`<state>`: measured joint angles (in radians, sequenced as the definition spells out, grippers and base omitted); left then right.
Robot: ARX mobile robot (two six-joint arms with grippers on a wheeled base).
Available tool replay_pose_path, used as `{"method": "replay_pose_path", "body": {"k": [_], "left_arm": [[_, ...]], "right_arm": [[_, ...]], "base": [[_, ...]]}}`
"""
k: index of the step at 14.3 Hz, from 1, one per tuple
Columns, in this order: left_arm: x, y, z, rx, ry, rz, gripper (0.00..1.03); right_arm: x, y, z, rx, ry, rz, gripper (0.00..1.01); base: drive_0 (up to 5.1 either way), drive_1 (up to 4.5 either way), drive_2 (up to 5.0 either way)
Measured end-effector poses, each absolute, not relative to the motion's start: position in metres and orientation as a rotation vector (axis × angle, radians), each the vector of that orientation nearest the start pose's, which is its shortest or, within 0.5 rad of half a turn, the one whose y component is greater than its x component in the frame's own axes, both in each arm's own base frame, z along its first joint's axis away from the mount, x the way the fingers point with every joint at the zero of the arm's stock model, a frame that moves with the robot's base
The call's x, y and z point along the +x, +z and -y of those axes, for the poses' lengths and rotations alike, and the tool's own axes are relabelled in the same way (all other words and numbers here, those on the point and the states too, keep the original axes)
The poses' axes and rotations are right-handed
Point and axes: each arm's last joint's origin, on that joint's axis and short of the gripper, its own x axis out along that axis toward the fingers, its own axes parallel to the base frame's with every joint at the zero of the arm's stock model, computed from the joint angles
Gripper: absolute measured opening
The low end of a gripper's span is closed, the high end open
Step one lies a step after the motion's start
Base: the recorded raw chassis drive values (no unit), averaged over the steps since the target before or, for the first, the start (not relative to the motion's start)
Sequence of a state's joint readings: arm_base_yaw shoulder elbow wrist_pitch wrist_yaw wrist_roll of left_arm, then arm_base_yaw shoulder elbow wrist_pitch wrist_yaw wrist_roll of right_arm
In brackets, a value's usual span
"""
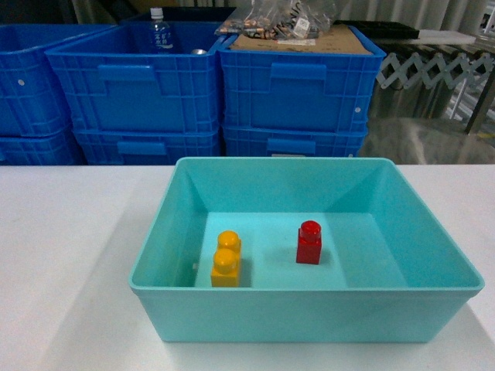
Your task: Pick red block from blue box to shelf
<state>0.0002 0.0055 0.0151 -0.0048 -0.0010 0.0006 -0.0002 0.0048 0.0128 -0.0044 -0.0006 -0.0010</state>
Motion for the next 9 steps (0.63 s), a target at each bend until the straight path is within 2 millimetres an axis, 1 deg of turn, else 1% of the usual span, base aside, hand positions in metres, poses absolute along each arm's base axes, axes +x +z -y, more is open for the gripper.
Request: {"method": "replay_pose_path", "body": {"k": [9], "left_arm": [[0.0971, 0.1678, 0.0000, 0.001, 0.001, 0.005, 0.98]], "right_arm": [[0.0972, 0.1671, 0.0000, -0.001, 0.000, 0.004, 0.98]], "base": [[0.0, 0.00, 0.0]]}}
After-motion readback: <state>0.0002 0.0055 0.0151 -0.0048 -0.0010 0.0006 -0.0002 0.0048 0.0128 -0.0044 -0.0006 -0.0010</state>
